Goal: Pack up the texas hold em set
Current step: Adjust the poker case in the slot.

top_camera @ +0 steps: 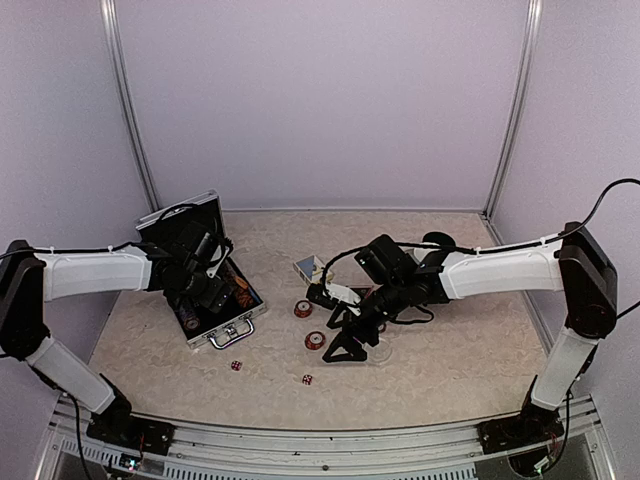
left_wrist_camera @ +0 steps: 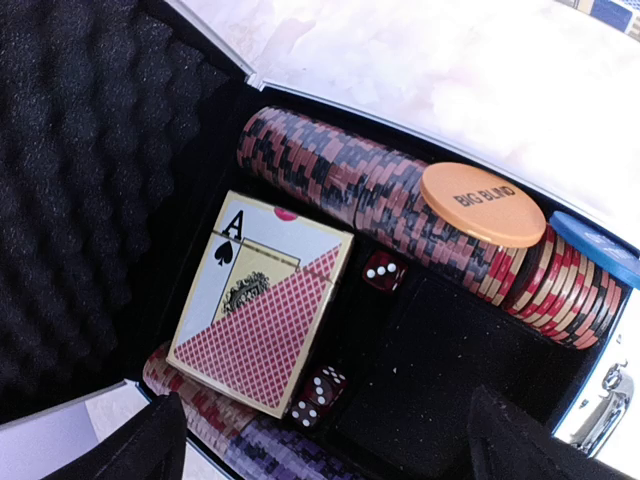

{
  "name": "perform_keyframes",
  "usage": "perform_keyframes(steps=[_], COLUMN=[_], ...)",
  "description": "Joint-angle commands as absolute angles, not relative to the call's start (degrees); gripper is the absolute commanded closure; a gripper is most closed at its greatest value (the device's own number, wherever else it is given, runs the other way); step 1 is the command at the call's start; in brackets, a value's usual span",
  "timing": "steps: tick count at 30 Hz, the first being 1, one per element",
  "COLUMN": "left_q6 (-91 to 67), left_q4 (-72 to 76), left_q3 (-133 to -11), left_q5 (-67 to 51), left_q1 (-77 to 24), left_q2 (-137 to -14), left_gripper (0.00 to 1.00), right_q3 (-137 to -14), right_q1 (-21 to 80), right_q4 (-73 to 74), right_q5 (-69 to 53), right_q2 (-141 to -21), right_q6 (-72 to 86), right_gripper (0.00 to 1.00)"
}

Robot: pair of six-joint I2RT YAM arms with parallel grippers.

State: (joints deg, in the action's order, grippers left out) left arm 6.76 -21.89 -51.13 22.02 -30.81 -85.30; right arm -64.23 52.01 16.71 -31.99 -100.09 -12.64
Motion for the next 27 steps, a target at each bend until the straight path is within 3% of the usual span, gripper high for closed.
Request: perform_keyframes(steps=[1, 4, 8, 13, 27], left_q6=[0.5, -1.4, -3.1, -3.7, -5.4], left_q4=[-22.8, -23.6, -23.7, -23.4, -20.8], left_q3=[-50.2, -50.9, -52.1, -53.9, -54.0], left_q5=[28.7, 31.4, 33.3, 36.6, 37.4], left_q1=[-33.3, -33.8, -33.9, -34.0, -31.7], left_q2=[-85.5, -87.7, -90.8, -94.8, -94.4], left_gripper=[0.07, 0.18, 0.47, 0.65, 0.74], right_q3=[-65.8, -66.0, -66.1, -66.2, -66.4], right_q1=[52.7, 52.9, 53.0, 53.1, 53.1], right_q4=[17.5, 17.6, 17.9, 17.8, 18.3], right_q5=[-31.7, -31.7, -31.4, -31.5, -31.0], right_q2=[-101.0, -101.4, -101.7, -101.9, -102.7], right_q6=[-13.2, -13.2, -13.3, -13.4, -13.6], right_gripper=[0.01, 0.01, 0.01, 0.01, 0.01])
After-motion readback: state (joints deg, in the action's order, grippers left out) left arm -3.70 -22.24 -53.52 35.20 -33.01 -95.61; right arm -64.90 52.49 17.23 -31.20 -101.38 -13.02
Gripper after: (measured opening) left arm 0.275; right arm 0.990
